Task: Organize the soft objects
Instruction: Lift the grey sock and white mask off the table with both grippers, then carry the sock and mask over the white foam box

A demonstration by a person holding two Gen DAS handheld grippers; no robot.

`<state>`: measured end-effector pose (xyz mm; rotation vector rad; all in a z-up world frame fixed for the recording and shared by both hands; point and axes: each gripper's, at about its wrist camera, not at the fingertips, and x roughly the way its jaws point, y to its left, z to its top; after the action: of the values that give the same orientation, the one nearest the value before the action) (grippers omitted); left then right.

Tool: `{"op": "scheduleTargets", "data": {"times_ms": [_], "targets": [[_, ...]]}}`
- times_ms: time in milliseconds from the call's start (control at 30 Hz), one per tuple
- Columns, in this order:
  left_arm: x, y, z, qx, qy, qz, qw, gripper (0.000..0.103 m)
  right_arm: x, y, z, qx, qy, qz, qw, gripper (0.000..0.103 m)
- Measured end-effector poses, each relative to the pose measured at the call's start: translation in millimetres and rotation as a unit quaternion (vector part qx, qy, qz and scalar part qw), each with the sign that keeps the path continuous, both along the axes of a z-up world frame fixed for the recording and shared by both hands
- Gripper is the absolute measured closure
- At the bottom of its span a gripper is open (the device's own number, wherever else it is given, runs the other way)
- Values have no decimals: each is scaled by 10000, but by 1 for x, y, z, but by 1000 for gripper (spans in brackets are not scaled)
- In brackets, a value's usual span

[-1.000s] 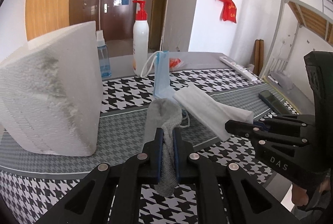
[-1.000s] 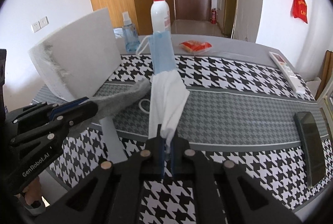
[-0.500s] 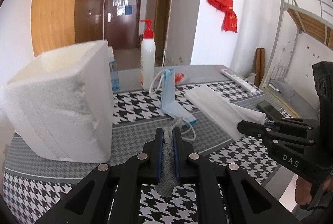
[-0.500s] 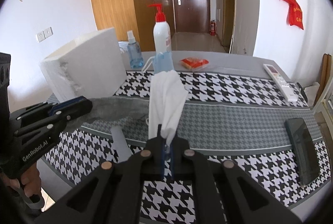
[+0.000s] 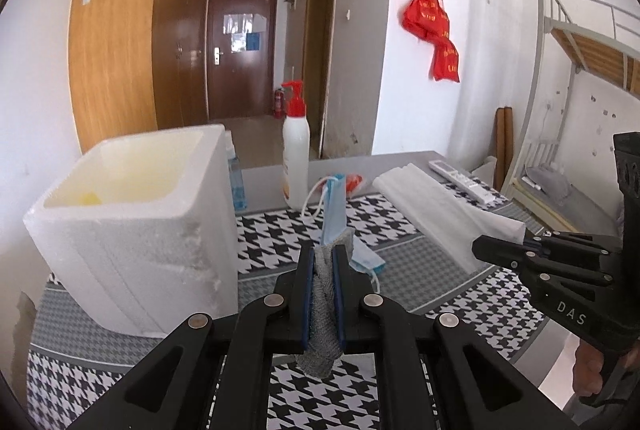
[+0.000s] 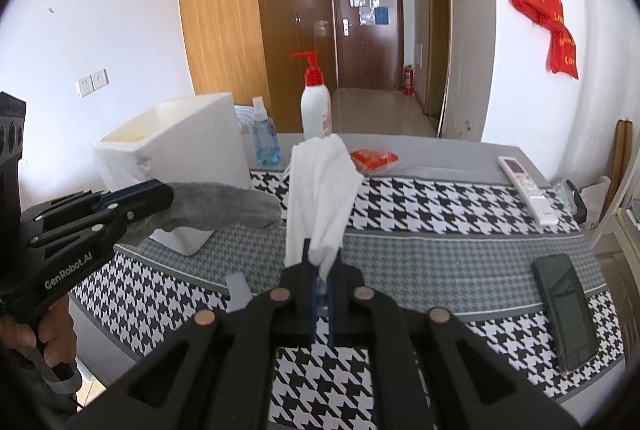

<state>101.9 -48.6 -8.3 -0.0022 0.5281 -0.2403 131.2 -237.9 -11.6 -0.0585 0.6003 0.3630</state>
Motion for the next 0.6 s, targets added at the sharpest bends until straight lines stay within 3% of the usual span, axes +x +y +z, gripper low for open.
{"op": "scheduleTargets", "data": {"times_ms": [600], "targets": [[-2,9,28,121,-445,177,9988,93,0,10,27,68,-388,165,9991,97]]}}
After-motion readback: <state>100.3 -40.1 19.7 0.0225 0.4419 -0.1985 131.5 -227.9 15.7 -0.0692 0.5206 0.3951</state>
